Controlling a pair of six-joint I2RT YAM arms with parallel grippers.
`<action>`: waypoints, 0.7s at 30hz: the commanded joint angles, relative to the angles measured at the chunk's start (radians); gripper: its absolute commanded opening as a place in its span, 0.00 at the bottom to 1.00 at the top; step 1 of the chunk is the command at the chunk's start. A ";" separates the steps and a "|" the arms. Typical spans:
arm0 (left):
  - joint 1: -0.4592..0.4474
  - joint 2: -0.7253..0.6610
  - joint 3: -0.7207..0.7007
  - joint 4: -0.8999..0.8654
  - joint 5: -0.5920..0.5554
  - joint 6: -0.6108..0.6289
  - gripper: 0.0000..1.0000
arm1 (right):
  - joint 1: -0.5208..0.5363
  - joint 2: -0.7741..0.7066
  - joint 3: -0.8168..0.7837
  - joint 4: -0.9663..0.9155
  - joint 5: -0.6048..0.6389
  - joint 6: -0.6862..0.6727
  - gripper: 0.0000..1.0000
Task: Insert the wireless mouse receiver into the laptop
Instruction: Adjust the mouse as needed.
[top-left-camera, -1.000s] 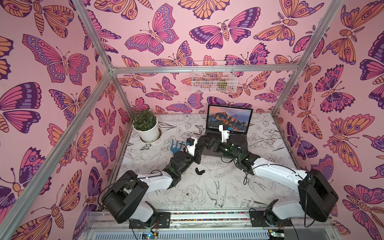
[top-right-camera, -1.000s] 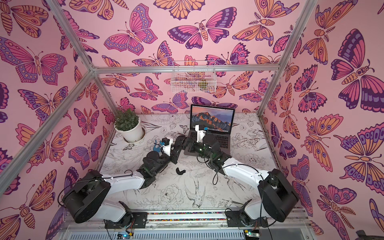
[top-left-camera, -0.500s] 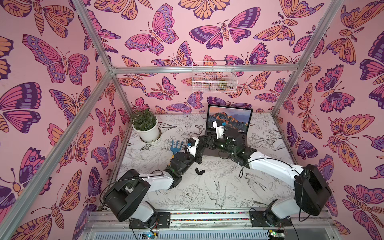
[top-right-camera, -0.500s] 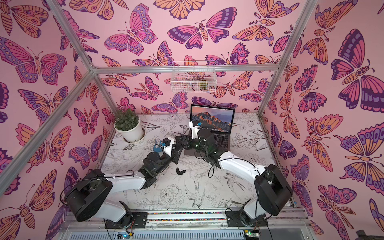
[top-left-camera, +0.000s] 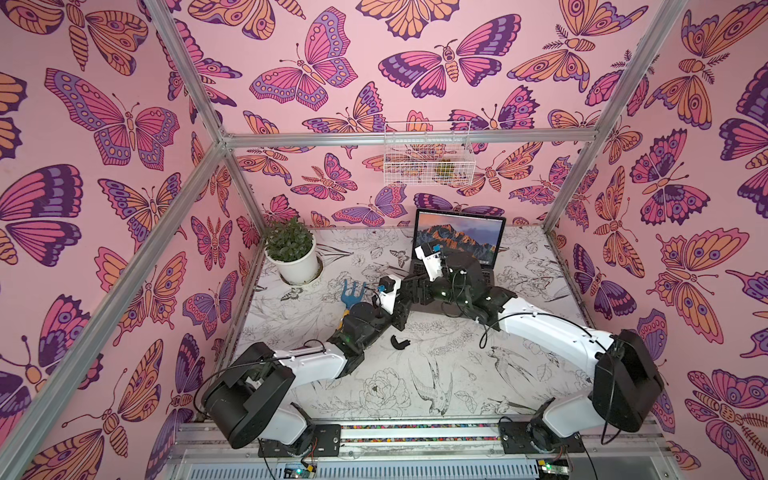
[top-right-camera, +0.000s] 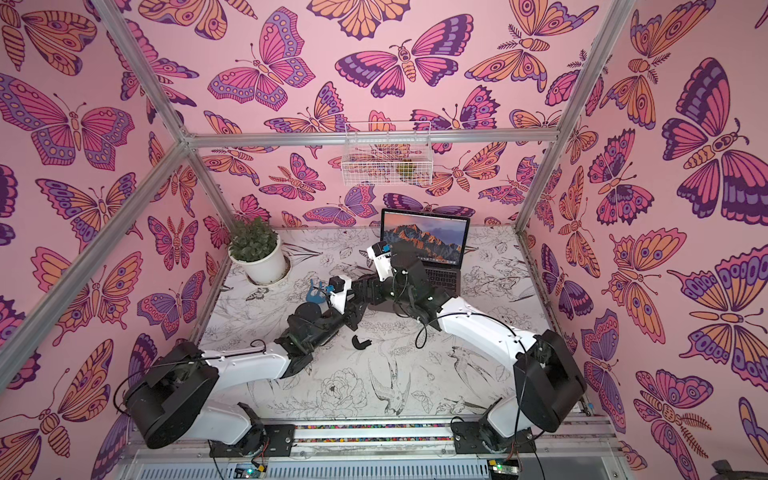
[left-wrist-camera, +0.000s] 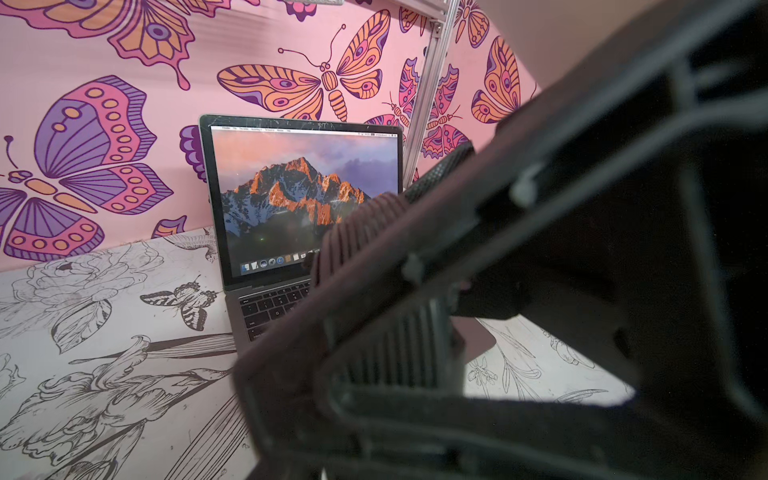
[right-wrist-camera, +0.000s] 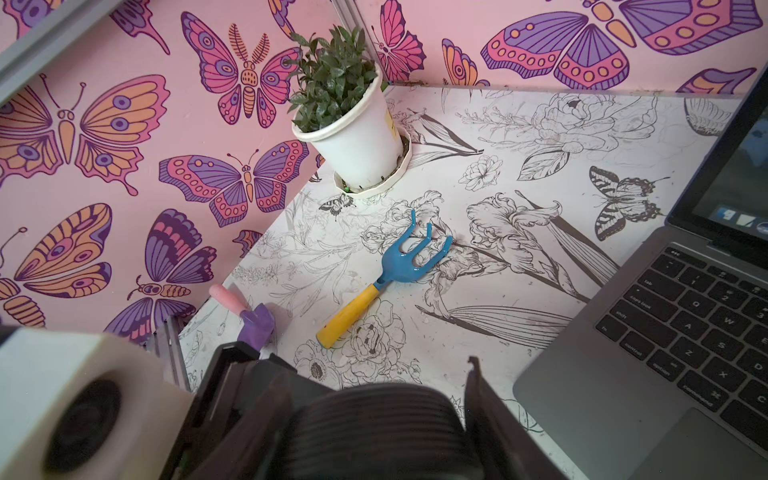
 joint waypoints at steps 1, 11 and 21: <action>0.005 -0.029 0.029 0.053 -0.002 -0.045 0.33 | 0.023 0.002 0.020 -0.064 -0.059 -0.040 0.41; 0.005 -0.034 0.031 0.092 0.011 -0.019 0.00 | 0.022 0.030 0.013 0.027 -0.113 0.100 0.44; 0.005 0.052 0.063 0.191 -0.257 0.092 0.00 | -0.143 -0.071 0.014 0.203 -0.172 0.688 0.73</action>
